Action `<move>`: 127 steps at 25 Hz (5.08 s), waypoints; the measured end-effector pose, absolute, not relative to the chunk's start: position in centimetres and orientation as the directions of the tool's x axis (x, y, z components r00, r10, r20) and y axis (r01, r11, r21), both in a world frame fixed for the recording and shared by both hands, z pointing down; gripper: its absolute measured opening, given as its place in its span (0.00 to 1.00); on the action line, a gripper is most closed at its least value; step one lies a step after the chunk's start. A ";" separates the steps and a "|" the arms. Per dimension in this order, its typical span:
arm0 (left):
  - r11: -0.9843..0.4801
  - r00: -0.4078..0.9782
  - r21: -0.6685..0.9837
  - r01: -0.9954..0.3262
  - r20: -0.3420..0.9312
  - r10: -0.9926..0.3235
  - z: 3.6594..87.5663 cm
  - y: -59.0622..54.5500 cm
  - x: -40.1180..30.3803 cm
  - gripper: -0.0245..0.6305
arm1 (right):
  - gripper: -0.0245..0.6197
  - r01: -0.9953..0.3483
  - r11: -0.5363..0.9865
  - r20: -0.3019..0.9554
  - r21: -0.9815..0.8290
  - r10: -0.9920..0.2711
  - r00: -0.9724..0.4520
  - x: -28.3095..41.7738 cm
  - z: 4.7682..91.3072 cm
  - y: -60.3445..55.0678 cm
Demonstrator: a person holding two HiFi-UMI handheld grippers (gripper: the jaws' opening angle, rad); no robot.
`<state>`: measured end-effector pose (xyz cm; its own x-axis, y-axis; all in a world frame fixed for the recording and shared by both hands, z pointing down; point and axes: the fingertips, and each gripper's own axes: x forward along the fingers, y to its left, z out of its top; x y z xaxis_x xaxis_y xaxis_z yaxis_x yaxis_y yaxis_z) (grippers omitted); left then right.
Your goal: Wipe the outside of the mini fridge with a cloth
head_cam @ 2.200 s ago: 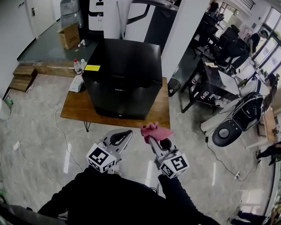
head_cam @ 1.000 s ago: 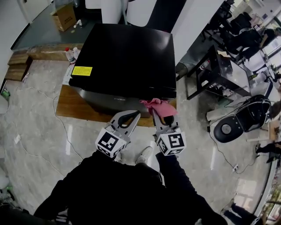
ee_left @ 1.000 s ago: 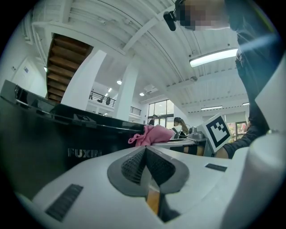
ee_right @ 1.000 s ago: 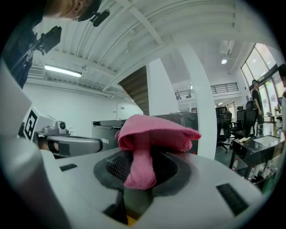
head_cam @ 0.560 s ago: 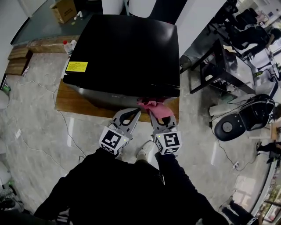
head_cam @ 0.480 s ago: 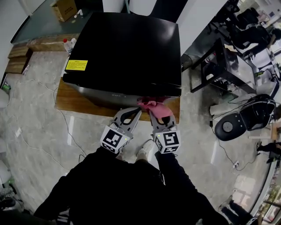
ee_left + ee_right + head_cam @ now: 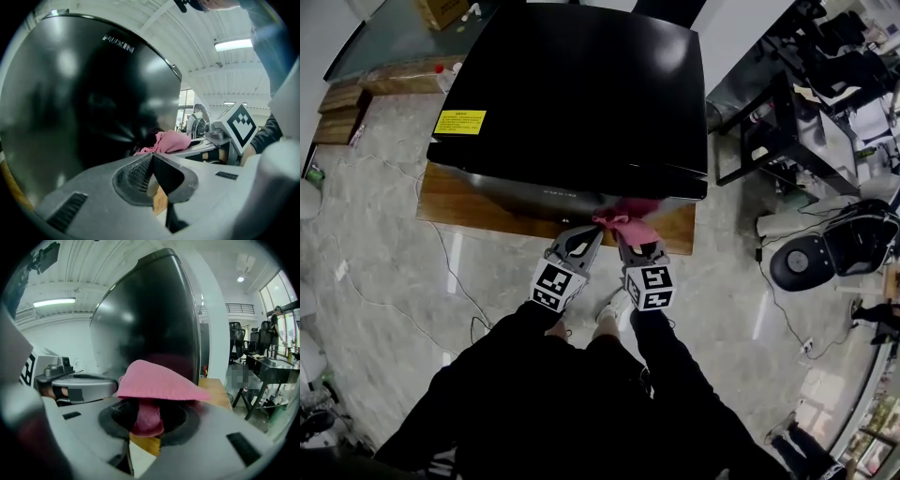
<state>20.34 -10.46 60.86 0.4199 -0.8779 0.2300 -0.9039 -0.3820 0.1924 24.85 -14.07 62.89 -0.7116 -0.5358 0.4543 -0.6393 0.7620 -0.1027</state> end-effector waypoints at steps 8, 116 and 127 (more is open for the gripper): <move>-0.332 0.399 0.238 -0.913 0.345 -0.850 68.3 -10.7 20.1 0.05 | 0.23 -0.664 0.728 0.568 -0.172 -0.478 -0.670 24.3 71.4 -14.0; -0.190 0.250 0.207 -0.960 0.320 -0.914 64.3 0.4 -2.3 0.05 | 0.22 -0.540 0.573 0.574 -0.617 -0.141 -0.806 1.9 74.8 -1.1; -0.279 0.304 0.181 -0.943 0.133 -0.943 47.2 3.7 1.6 0.05 | 0.22 -0.400 0.882 0.312 -0.251 -0.317 -0.896 6.8 51.9 0.9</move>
